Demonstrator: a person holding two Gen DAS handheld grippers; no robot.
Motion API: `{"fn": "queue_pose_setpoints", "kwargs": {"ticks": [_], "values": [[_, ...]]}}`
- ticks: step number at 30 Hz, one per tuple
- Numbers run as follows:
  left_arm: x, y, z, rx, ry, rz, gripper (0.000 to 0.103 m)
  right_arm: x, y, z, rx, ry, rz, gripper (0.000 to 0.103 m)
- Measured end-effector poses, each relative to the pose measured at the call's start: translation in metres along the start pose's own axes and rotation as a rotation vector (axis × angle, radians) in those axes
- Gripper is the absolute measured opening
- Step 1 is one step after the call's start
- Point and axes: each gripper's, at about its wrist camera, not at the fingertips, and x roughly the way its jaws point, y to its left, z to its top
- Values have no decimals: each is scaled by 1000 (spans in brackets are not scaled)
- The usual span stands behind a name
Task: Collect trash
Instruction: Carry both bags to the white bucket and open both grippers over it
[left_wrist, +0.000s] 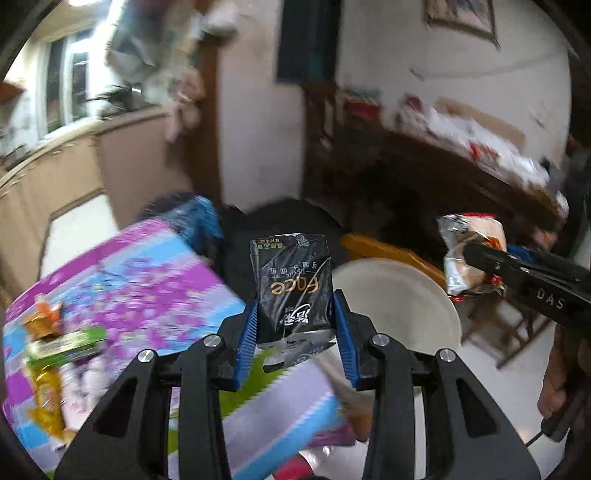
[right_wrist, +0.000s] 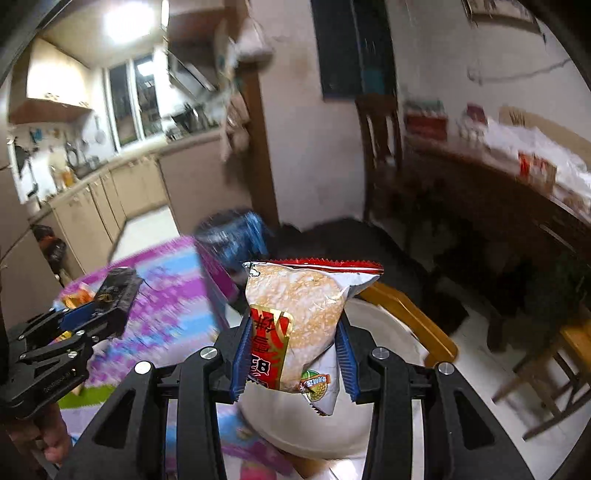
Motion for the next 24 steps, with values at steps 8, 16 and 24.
{"fn": "queue_pose_setpoints", "kwargs": {"ticks": [8, 16, 24], "values": [[76, -47, 11, 70, 189, -112, 37, 79, -65, 7, 82, 181, 0, 41], [117, -50, 10, 61, 289, -130, 37, 104, -73, -15, 102, 246, 1, 41], [136, -53, 3, 52, 320, -118, 37, 109, -69, -27, 105, 258, 14, 41]]}}
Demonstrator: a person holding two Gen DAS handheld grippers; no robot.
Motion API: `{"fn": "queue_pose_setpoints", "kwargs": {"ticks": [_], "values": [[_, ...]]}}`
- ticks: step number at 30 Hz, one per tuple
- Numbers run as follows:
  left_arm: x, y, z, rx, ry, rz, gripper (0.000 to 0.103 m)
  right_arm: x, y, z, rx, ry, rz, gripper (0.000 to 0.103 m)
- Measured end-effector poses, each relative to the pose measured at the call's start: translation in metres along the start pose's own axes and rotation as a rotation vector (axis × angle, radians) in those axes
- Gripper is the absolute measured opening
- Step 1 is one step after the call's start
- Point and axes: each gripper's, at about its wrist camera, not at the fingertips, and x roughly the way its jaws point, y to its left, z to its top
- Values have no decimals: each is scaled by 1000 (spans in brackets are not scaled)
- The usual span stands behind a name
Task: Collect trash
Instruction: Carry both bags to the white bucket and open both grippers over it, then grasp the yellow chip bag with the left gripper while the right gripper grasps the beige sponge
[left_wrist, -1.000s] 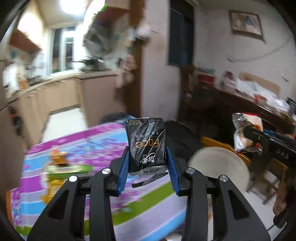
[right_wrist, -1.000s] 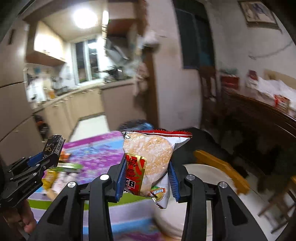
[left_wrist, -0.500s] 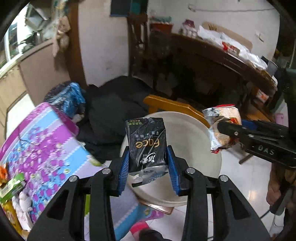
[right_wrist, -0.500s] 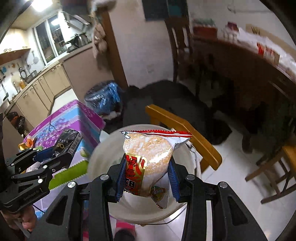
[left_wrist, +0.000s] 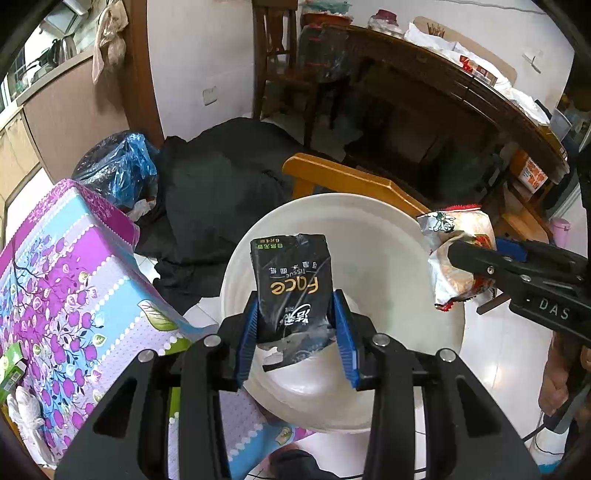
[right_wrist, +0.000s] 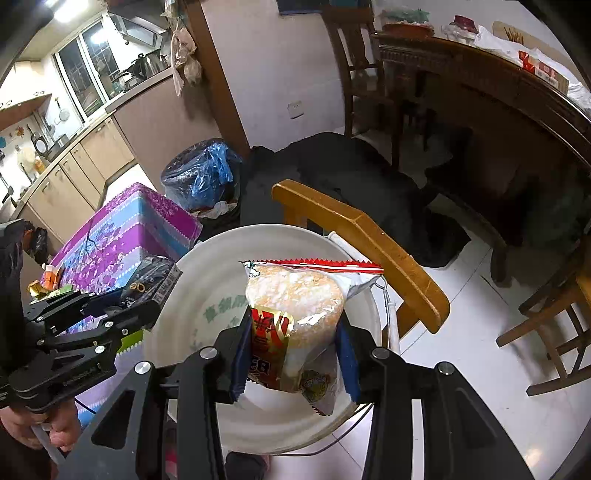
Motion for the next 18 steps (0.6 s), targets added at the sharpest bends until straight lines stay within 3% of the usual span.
{"fn": "queue_pose_setpoints", "kwargs": {"ticks": [7, 11, 18], "values": [[7, -2, 3, 1, 5, 16, 40, 4, -1, -2, 6, 1, 8, 44], [9, 0, 2, 2, 4, 40, 48, 5, -2, -1, 13, -11, 19, 63], [11, 8, -1, -19, 5, 55, 51, 1, -8, -2, 35, -35, 17, 63]]}}
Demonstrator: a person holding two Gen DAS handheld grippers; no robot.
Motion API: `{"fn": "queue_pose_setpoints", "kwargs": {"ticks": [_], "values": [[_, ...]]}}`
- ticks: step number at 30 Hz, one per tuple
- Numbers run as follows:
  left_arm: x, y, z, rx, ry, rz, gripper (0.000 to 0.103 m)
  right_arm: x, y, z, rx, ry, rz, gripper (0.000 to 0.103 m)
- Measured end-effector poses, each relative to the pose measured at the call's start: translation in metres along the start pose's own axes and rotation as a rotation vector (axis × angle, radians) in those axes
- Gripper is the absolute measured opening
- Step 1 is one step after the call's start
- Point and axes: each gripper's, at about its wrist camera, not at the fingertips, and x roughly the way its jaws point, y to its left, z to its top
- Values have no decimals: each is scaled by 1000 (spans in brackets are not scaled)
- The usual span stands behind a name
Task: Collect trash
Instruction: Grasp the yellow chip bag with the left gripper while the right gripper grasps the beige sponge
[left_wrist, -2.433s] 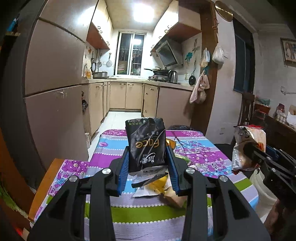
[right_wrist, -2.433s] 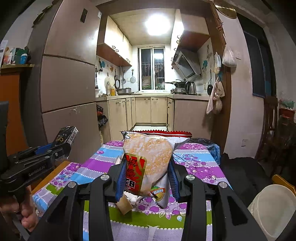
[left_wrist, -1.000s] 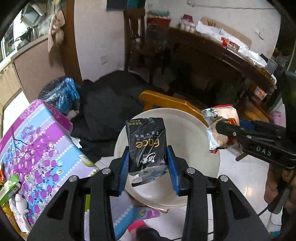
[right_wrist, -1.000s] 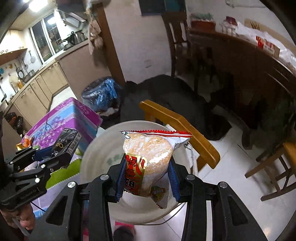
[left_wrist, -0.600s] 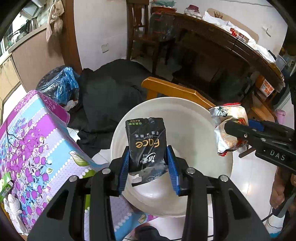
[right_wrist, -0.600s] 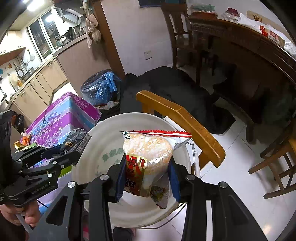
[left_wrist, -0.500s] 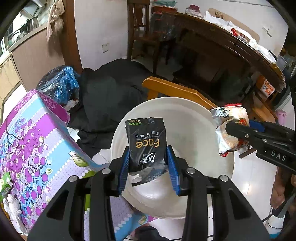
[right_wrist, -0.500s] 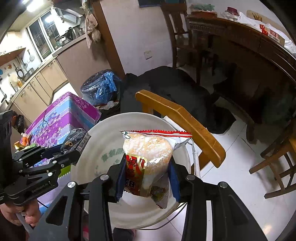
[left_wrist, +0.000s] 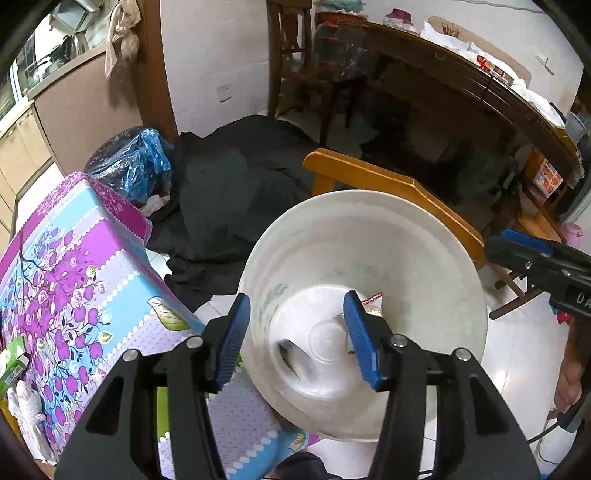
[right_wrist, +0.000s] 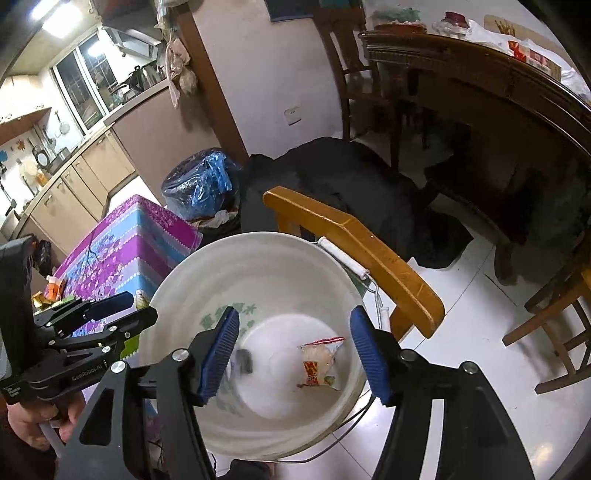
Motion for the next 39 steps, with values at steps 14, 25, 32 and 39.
{"fn": "queue_pose_setpoints", "kwargs": {"ticks": [14, 25, 32, 39], "values": [[-56, 44, -49, -42, -103, 44, 61, -63, 84, -52, -223, -272, 103, 79], [-165, 188, -151, -250, -235, 260, 70, -66, 247, -128, -516, -272, 423, 81], [-210, 301, -207, -459, -237, 403, 73, -35, 379, -188, -775, -147, 631, 81], [-203, 323, -230, -461, -167, 386, 75, 10, 462, -216, -901, -36, 713, 75]]}}
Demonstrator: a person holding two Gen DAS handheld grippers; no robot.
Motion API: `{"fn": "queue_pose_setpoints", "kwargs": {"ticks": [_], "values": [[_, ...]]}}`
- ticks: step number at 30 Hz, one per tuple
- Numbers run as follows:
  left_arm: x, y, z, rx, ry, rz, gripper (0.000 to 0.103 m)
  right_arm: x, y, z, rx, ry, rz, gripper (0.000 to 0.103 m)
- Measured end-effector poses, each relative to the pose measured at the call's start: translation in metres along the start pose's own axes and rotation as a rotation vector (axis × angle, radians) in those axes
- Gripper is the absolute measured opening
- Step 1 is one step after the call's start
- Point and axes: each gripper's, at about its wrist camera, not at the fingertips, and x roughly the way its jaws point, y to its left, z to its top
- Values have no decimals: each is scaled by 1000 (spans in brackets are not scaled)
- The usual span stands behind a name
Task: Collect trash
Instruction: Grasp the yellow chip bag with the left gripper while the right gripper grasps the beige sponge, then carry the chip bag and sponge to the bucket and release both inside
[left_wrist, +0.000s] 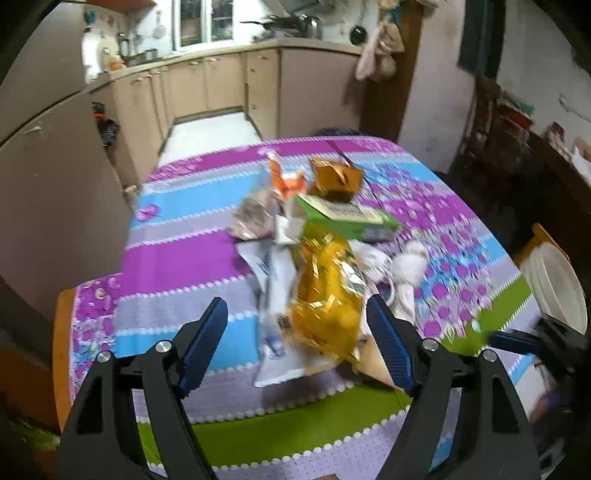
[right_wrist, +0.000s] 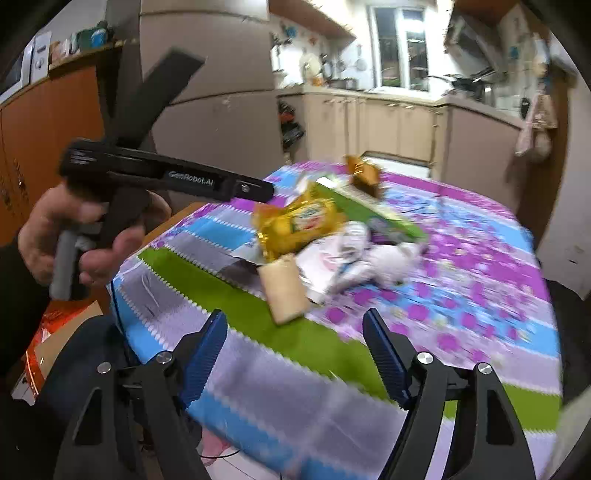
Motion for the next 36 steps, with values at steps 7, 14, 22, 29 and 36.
{"fn": "queue_pose_setpoints", "kwargs": {"ticks": [7, 14, 22, 29, 36], "values": [[30, -10, -1, 26, 59, -13, 76, 47, -7, 7, 14, 29, 37, 71], [51, -14, 9, 49, 102, 1, 69, 66, -9, 9, 7, 46, 36, 51], [62, -12, 15, 22, 127, -22, 51, 72, -8, 10, 6, 74, 15, 38], [58, -4, 15, -8, 117, -37, 39, 64, -7, 5, 18, 70, -5, 34], [39, -3, 7, -20, 59, -58, 35, 26, -12, -3, 98, 2, -33, 33]]}}
